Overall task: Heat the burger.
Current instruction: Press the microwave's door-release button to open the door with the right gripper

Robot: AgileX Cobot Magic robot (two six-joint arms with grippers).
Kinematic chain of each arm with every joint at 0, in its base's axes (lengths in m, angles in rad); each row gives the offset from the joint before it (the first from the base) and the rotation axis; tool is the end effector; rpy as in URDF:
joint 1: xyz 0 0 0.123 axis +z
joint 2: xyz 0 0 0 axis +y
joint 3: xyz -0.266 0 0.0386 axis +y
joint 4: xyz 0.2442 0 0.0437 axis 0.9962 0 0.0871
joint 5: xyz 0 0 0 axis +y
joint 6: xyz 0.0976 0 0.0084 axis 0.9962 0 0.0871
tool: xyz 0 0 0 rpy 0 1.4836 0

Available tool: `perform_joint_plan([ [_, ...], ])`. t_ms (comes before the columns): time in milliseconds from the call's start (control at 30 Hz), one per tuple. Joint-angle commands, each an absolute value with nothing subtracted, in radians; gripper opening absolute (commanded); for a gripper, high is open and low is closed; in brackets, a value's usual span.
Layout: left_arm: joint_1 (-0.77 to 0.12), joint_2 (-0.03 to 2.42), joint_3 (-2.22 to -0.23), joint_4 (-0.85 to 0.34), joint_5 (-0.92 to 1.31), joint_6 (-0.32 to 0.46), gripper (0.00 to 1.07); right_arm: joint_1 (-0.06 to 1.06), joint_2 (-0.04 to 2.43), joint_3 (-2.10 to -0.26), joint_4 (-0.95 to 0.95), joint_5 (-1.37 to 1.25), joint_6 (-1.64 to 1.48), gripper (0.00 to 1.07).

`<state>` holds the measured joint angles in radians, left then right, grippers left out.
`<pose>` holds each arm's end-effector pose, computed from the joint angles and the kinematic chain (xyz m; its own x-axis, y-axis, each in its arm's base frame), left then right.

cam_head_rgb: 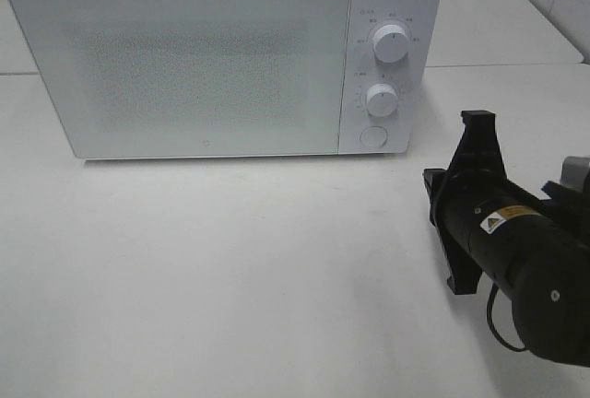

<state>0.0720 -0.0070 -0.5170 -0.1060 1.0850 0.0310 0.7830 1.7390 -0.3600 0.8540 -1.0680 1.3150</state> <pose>0.0108 -0.0084 0.2753 -0.4532 -0.0513 -0.8900 0.0031 0.9982 -0.0591 0.2152 0.1229 0.1174 -0.0275 0.9990 -0.0343 0.3039 0.0411 0.9518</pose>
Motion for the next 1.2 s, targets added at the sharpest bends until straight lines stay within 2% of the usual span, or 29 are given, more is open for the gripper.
perform_joint_plan([
  [33,0.077,-0.029,-0.515,-0.115,1.069,0.031,1.01,0.732,1.746,-0.415,0.778,-1.01,1.306,0.0],
  [300,0.077,-0.029,-0.515,-0.115,1.069,0.031,1.01,0.672,1.856,-0.516,0.671,-0.997,1.38,0.0],
  [1200,0.077,-0.029,-0.515,-0.115,1.069,0.031,1.01,0.594,2.11,-0.825,0.629,-0.938,1.423,0.0],
])
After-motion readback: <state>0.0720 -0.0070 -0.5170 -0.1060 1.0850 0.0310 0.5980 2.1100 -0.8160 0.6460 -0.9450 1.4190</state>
